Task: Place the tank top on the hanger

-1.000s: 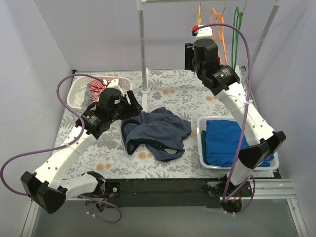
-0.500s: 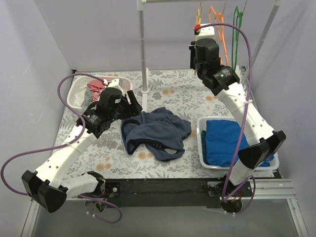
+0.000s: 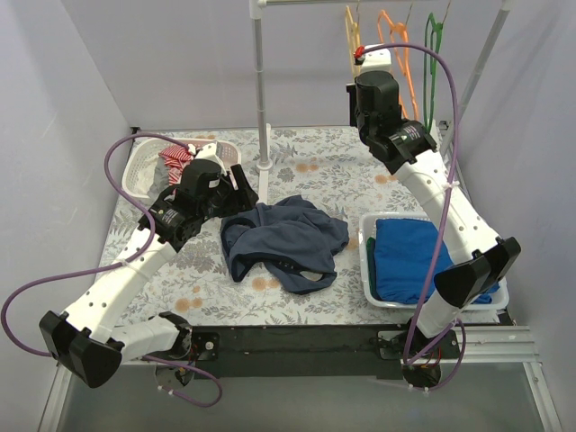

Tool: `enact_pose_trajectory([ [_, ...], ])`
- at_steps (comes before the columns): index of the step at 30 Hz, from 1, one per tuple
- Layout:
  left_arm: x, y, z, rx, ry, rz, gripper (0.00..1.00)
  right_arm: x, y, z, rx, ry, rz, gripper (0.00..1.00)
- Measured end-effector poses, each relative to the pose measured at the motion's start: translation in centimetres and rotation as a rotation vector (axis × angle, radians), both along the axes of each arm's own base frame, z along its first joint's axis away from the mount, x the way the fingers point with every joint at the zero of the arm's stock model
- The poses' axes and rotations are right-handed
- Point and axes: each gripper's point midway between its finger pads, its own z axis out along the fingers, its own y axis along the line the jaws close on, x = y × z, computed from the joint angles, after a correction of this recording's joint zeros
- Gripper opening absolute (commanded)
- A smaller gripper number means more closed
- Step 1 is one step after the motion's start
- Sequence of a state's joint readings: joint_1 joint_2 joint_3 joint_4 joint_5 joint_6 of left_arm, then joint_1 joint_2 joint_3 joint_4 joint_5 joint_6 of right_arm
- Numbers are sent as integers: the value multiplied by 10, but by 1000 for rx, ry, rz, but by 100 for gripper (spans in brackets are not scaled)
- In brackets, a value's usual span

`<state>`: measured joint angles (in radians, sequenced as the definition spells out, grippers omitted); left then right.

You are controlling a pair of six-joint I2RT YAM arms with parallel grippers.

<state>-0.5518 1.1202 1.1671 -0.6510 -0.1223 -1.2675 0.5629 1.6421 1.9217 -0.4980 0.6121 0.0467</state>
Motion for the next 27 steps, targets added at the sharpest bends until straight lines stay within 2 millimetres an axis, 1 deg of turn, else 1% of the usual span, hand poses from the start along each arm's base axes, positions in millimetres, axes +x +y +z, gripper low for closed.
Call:
enact_pose_trajectory([
  [5, 0, 0, 0, 0, 0, 0, 63, -2, -2, 2, -4, -3, 0, 1],
  [15, -1, 0, 1, -5, -1, 3, 63, -15, -3, 21, 9, -36, 49, 1],
  [20, -1, 1, -2, -3, 2, 4, 64, -30, -4, 42, 47, -82, 93, 1],
  [24, 0, 2, -2, -4, 2, 8, 64, -47, -11, 61, 78, -131, 111, 1],
  [27, 0, 2, -2, -6, 2, 12, 64, -57, -14, 71, 100, -161, 124, 1],
])
